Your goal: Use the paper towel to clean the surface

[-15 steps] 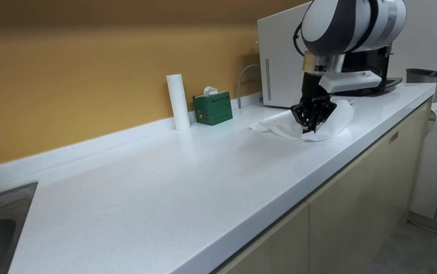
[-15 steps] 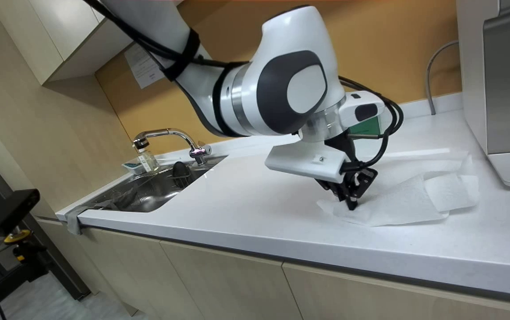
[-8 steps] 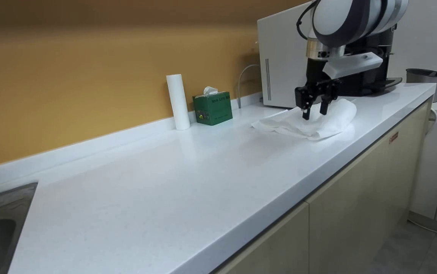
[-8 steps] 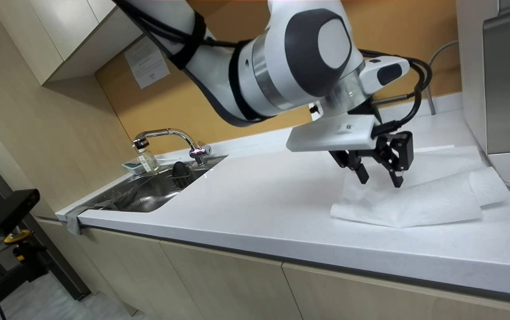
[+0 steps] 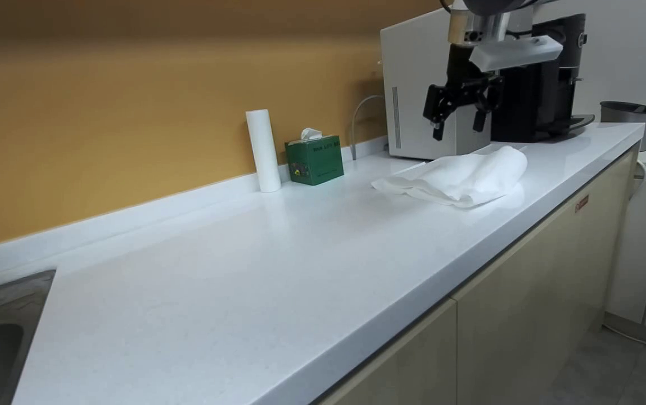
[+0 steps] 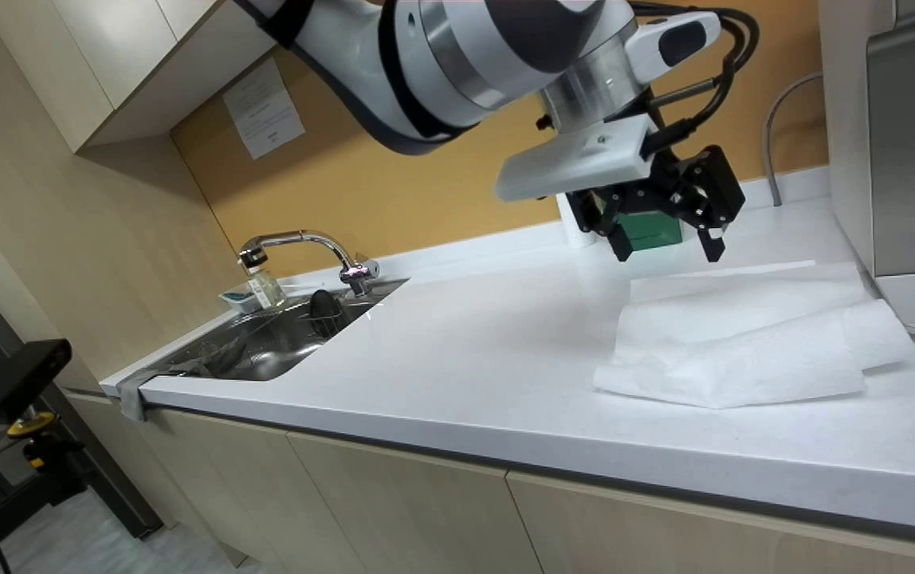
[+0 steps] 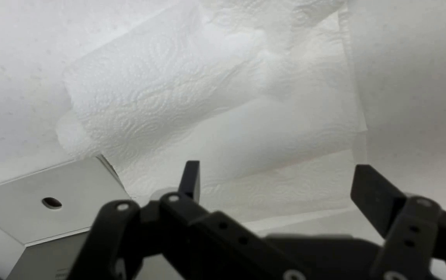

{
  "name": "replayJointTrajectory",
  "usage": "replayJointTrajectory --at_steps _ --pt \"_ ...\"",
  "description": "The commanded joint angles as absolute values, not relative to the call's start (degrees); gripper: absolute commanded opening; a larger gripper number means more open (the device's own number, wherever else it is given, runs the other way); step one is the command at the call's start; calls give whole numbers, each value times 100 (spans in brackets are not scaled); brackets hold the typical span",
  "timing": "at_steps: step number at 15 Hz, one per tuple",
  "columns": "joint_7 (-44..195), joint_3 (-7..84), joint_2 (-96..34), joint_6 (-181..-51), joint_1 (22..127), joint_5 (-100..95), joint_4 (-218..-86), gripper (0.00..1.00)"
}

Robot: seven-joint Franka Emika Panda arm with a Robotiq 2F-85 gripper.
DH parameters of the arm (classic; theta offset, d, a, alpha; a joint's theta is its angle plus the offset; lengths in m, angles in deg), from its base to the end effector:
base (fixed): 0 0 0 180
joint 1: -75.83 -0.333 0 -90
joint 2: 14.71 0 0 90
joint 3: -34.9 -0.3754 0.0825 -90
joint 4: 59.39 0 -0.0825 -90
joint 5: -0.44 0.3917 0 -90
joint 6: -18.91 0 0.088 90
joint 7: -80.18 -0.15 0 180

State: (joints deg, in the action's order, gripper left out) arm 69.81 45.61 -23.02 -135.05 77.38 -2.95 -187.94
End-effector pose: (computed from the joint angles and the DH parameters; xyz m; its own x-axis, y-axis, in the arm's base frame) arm 0.5791 -0.1235 0.3471 0.8998 -0.3158 0.3011 -0.3352 -0.9421 0.0134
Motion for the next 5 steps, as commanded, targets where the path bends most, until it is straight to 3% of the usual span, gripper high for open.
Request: replayJointTrajectory --at_steps 1,5 --pt "6576 4459 -2074 -13128 7822 -265 -18743 100" --pt "6569 4382 -2041 -12954 7882 -151 -18742 100"
